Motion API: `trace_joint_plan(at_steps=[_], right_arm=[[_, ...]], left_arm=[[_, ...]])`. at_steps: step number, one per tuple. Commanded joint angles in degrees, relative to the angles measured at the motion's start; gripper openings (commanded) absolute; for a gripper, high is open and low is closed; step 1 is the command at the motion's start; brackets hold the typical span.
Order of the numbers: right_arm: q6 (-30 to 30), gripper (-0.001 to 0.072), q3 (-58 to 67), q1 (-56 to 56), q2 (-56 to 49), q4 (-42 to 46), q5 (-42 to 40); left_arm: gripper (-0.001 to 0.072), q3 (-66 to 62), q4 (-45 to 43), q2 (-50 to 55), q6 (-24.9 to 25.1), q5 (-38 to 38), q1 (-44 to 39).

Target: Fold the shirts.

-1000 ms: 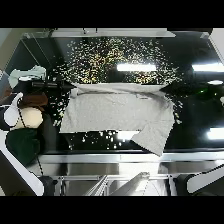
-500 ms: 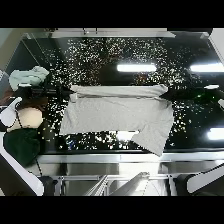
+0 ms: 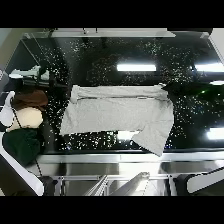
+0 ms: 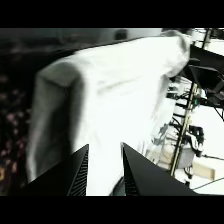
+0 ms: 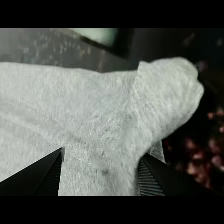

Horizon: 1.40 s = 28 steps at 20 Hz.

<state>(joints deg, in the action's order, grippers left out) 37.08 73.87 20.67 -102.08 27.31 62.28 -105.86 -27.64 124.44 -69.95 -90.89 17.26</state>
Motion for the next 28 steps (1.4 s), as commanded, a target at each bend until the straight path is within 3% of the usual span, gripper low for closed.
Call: trace_joint_plan(at_steps=[1, 3, 4, 6, 7, 8, 10, 11, 12, 13, 14, 15, 18, 21, 28], right_arm=[[6.8, 0.05, 1.0, 1.8, 5.0, 8.6, -0.2], [12.9, 0.0497, 1.0, 4.4, 8.4, 15.3, 5.1], [15.0, 0.0497, 0.6, 6.0, 10.1, 16.3, 9.9], [19.5, 0.0496, -2.6, 8.4, 13.4, 16.3, 17.0], [20.9, 0.0482, -6.3, 9.3, 15.8, 16.7, 18.5], [22.0, 0.0388, -10.7, 10.0, 18.3, 17.4, 19.2], [25.6, 0.0364, -20.7, 10.8, 24.6, 21.3, 18.1], [28.9, 0.0398, -25.6, 10.8, 27.9, 23.0, 16.5], [30.7, 0.0523, -29.9, 10.8, 31.0, 23.3, 14.7], [32.4, 0.0566, -33.4, 10.8, 33.5, 23.3, 13.2], [33.2, 0.0577, -36.4, 10.8, 35.4, 23.2, 11.9], [34.1, 0.0577, -38.8, 10.8, 36.6, 23.3, 11.1], [35.0, 0.0575, -44.5, 10.8, 37.7, 23.2, 8.6], [34.9, 0.0574, -47.7, 10.8, 37.7, 23.2, 7.6], [35.0, 0.0572, -48.8, 10.8, 37.7, 23.2, 6.9]], left_arm=[[0.0232, -8.6, -6.1, -0.1, -8.5, -9.0, 1.6], [0.0188, -10.9, -11.7, -1.7, -10.3, -15.1, 1.9], [0.0133, -9.5, -13.6, -4.1, -9.7, -15.3, 1.9], [0.0133, -3.0, -16.4, -11.1, -6.0, -13.0, 1.9], [0.0133, 2.3, -18.2, -15.8, -4.4, -11.9, 1.9], [0.0134, 9.3, -21.6, -21.3, -3.4, -10.5, 1.9], [0.0148, 25.5, -28.7, -33.2, -0.5, -4.2, 2.1], [0.0287, 34.6, -32.0, -39.4, -0.6, 0.7, 2.5], [0.0287, 42.6, -32.9, -44.3, -0.6, 4.5, 3.1], [0.0288, 50.1, -32.2, -48.5, -0.6, 8.4, 3.9], [0.0336, 56.6, -32.3, -51.4, -0.6, 12.1, 4.6], [0.0336, 61.6, -32.3, -53.0, -0.6, 15.3, 5.2], [0.0339, 70.1, -30.5, -52.5, -0.5, 24.5, 7.2], [0.0341, 70.4, -26.3, -45.7, 4.0, 29.7, 7.0], [0.0342, 55.0, -26.1, -31.0, 4.2, 24.0, -0.2]])
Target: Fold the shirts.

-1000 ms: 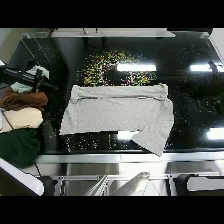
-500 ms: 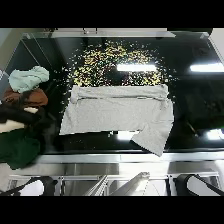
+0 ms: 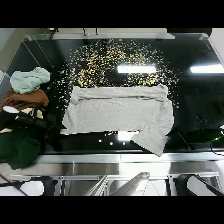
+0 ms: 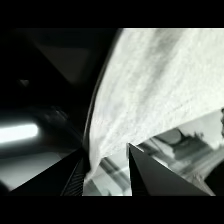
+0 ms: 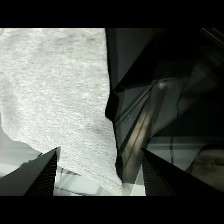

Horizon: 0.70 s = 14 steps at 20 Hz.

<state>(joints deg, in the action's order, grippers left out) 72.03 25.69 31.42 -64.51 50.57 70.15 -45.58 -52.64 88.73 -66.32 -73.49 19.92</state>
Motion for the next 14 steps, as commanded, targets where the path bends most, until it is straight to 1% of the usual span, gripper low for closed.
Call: trace_joint_plan(at_steps=[1, 2, 3, 4, 5, 6, 7, 8, 9, 10, 11, 12, 14], right_arm=[[0.0, 0.0572, -0.9, 0.0, 0.1, -0.3, -2.5], [0.1, 0.0572, -1.6, 0.0, 0.0, -0.7, -4.0], [0.1, 0.0572, -2.3, -0.1, -0.6, -1.3, -4.6], [0.0, 0.0567, -3.1, -0.1, -1.6, -1.8, -4.9], [-0.2, 0.0566, -3.9, -0.1, -3.1, -2.7, -5.4], [-2.5, 0.0564, -4.5, -0.1, -5.0, -4.9, -5.9], [-6.0, 0.0507, -4.8, -0.2, -7.1, -8.4, -5.7], [-9.3, 0.0312, -4.8, -0.5, -9.2, -12.0, -5.2], [-13.0, 0.0222, -4.7, -1.2, -11.2, -16.2, -4.6], [-16.5, 0.0219, -4.7, -1.7, -12.7, -20.0, -3.2], [-20.7, 0.0062, -4.5, -1.7, -13.4, -23.7, 0.2], [-22.5, 0.0019, -3.8, -1.5, -13.2, -26.2, 3.3], [-22.0, 0.0019, 0.1, -1.5, -12.0, -27.3, 6.8]], left_arm=[[0.0341, -7.1, -1.4, 5.9, 0.5, 6.5, -4.1], [0.0287, -8.5, -1.3, 6.8, 0.5, 6.0, -5.0], [0.0065, -9.5, -1.4, 7.4, 0.5, 5.1, -5.7], [0.0017, -10.4, -1.4, 8.1, 0.5, 4.2, -6.3], [0.0017, -11.0, -1.7, 8.5, 0.5, 3.6, -6.4], [0.0017, -11.2, -1.8, 8.8, 0.5, 3.2, -6.3], [0.0017, -11.0, -1.8, 8.7, 0.5, 3.1, -5.9], [0.0017, -11.0, -1.8, 8.7, 0.5, 3.0, -5.2], [0.0017, -11.0, -1.7, 8.7, 0.2, 2.8, -4.2], [0.0017, -11.0, -1.0, 8.7, 0.1, 1.6, -3.1], [0.0017, -11.1, 0.3, 8.7, 0.1, -0.2, -1.8], [0.0017, -11.2, 2.0, 8.5, 0.2, -2.0, -0.3], [0.0017, -11.2, 6.0, 6.6, 0.7, -3.3, 2.5]])
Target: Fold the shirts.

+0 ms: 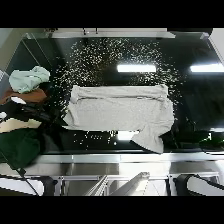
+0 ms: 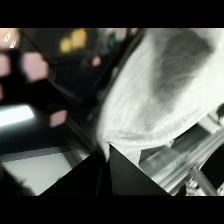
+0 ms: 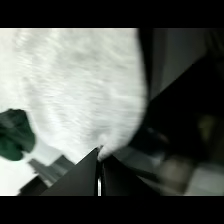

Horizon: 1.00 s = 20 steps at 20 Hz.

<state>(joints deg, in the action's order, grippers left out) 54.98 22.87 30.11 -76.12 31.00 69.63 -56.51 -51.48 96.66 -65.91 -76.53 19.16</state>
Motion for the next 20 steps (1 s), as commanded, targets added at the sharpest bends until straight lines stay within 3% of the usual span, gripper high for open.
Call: trace_joint_plan(at_steps=[1, 5, 9, 14, 20], right_arm=[[-3.4, 0.0019, 5.8, -0.2, 0.2, -7.7, 7.6], [1.1, 0.0018, 21.6, -0.8, -1.9, -7.7, 5.5], [2.1, 0.0018, 35.3, -5.5, -10.2, -7.7, 4.0], [2.3, 0.0018, 46.6, -11.3, -23.4, -7.7, -2.0], [3.9, 0.0018, 53.7, -11.2, -32.1, -3.0, -5.1]], left_arm=[[0.0017, -0.2, 6.3, -3.1, 0.9, -0.5, 4.5], [0.0019, -3.7, 9.7, -8.3, 1.6, -0.2, 6.1], [0.0019, -13.6, 13.6, -7.6, 1.6, 3.8, 2.3], [0.0019, -29.7, 13.5, 4.4, 1.3, 5.3, -4.6], [0.0016, -43.2, 12.3, 19.5, -2.5, 2.8, -5.7]])
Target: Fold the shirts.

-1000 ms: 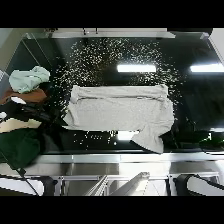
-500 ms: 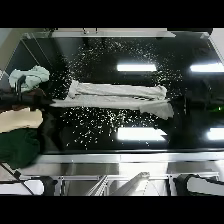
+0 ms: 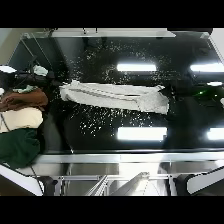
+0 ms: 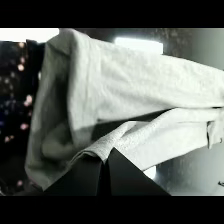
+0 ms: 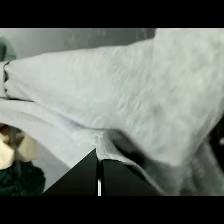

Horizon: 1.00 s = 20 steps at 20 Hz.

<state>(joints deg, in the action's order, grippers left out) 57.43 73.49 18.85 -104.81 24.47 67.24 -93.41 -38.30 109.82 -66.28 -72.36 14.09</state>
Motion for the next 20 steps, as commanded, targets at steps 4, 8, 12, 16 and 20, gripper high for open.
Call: trace_joint_plan(at_steps=[4, 8, 12, 16, 20], right_arm=[[1.6, 0.0018, 3.4, 0.8, -3.8, 7.4, -2.8], [1.6, 0.0018, 3.4, 1.2, -3.8, 9.3, -3.9], [1.0, 0.0041, 3.4, 1.7, -3.7, 11.0, -3.3], [-3.1, 0.0353, 5.0, 1.9, -2.6, 7.8, 0.7], [2.1, 0.0696, 11.0, 3.2, -0.5, 19.3, 1.7]], left_arm=[[0.0016, -12.3, -10.3, 11.6, -7.5, -7.8, -1.1], [0.0016, -14.6, -10.3, 13.2, -7.5, -5.9, -1.8], [0.0016, -14.6, -10.0, 13.3, -7.5, -5.7, -1.8], [0.034, -14.7, -7.2, 13.3, -7.5, -8.2, -2.4], [0.0341, -22.9, -7.2, 13.3, -7.8, -15.0, -1.0]])
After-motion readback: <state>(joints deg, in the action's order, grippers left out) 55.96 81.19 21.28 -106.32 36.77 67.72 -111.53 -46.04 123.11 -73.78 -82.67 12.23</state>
